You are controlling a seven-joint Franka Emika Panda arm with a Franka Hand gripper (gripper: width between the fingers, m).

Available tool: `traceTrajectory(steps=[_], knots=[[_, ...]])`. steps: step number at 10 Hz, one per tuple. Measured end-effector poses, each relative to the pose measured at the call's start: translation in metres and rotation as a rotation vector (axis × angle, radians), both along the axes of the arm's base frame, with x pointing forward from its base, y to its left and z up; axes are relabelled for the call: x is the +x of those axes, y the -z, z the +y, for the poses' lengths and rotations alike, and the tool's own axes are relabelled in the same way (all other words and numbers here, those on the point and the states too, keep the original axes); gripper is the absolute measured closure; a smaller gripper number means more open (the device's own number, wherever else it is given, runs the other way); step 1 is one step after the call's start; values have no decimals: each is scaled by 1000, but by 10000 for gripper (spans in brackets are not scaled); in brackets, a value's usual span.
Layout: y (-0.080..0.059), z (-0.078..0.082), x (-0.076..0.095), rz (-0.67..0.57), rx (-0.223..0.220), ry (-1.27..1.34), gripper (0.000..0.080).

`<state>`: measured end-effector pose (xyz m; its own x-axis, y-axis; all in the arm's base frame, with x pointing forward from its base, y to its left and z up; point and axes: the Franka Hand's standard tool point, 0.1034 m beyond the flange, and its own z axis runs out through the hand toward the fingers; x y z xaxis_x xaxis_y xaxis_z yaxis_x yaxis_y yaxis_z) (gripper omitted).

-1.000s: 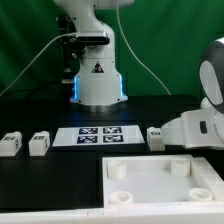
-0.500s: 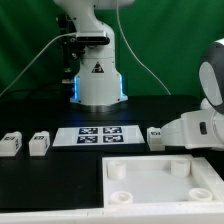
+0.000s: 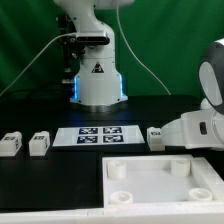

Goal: Assemble one leg

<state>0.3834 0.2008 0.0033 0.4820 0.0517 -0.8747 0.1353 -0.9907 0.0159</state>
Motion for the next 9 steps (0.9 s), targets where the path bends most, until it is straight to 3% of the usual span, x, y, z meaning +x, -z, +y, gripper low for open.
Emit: traceTrajectory(steps=[6, 8, 9], knots=[[0, 0, 1, 0, 3, 0, 508], [-18, -6, 17, -54, 32, -12, 506], [-39, -10, 22, -52, 49, -13, 506]])
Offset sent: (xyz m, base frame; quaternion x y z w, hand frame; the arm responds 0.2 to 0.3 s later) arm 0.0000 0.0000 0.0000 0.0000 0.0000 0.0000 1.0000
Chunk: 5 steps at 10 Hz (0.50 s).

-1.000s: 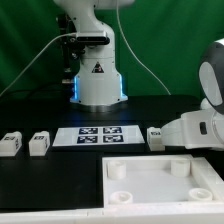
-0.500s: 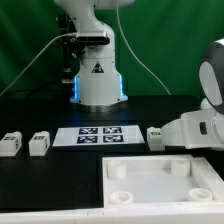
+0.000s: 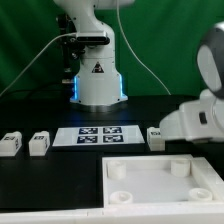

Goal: Assemble one leg

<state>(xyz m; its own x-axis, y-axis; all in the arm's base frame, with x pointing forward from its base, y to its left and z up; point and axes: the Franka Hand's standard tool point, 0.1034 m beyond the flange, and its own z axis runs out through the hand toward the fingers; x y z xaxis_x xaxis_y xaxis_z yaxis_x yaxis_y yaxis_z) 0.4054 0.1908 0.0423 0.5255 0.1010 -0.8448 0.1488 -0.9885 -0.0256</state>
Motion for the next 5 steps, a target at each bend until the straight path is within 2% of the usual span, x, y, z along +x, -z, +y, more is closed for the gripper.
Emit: traceTrajectory(steps=[1, 2, 3, 4, 5], knots=[[-12, -3, 16, -66, 17, -5, 506], [-33, -8, 33, -231, 37, -11, 506], [-58, -18, 32, -346, 56, -15, 506], [-77, -26, 32, -424, 61, -8, 506], [-95, -31, 44, -540, 74, 9, 506]])
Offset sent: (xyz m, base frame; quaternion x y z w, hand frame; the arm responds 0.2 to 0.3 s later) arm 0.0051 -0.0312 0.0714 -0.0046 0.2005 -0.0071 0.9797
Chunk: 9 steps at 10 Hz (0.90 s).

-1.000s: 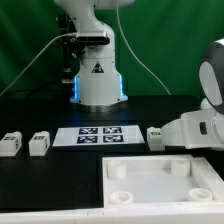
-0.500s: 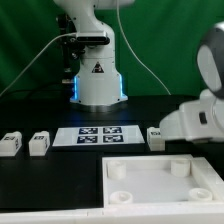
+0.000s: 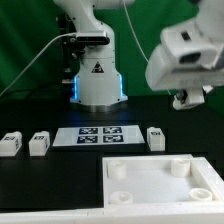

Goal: Assemble one leg

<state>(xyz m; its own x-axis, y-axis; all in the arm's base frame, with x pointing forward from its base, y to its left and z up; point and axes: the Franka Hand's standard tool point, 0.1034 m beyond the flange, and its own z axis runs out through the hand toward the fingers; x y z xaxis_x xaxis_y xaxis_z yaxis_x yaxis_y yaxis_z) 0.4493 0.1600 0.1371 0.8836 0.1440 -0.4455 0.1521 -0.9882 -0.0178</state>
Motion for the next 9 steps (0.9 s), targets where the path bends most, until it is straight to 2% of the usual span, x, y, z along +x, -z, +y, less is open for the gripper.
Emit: traceTrajectory(steps=[1, 3, 5, 6, 7, 8, 9], knots=[[-14, -3, 5, -96, 11, 10, 506], [-10, 0, 10, -287, 53, 13, 506], [-11, 3, 14, -503, 104, 19, 506], [-9, 3, 11, -592, 127, 28, 506], [-7, 2, 8, -600, 129, 30, 506], [-13, -4, 16, -606, 138, -41, 506], [-35, -26, 46, -657, 140, -81, 506]])
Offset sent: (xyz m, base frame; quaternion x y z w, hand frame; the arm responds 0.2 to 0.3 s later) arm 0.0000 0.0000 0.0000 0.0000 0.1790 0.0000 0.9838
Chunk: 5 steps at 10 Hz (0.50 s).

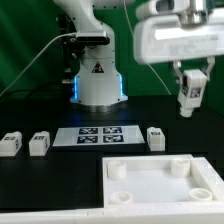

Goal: Assemble one leg

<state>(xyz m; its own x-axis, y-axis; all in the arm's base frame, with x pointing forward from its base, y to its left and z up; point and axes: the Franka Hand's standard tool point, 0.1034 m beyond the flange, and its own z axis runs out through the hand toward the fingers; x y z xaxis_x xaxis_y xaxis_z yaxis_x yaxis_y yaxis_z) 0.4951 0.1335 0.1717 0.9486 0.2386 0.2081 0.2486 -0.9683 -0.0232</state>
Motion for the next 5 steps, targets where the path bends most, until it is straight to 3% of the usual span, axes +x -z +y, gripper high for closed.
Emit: traceTrajectory(steps=[1, 2, 4, 5], knots=[[-14, -18, 26, -62, -2, -13, 506], [-17, -26, 39, -78, -11, -18, 506], [-32, -29, 62, -27, -26, -19, 506], [-31, -28, 63, -42, -22, -21, 506]])
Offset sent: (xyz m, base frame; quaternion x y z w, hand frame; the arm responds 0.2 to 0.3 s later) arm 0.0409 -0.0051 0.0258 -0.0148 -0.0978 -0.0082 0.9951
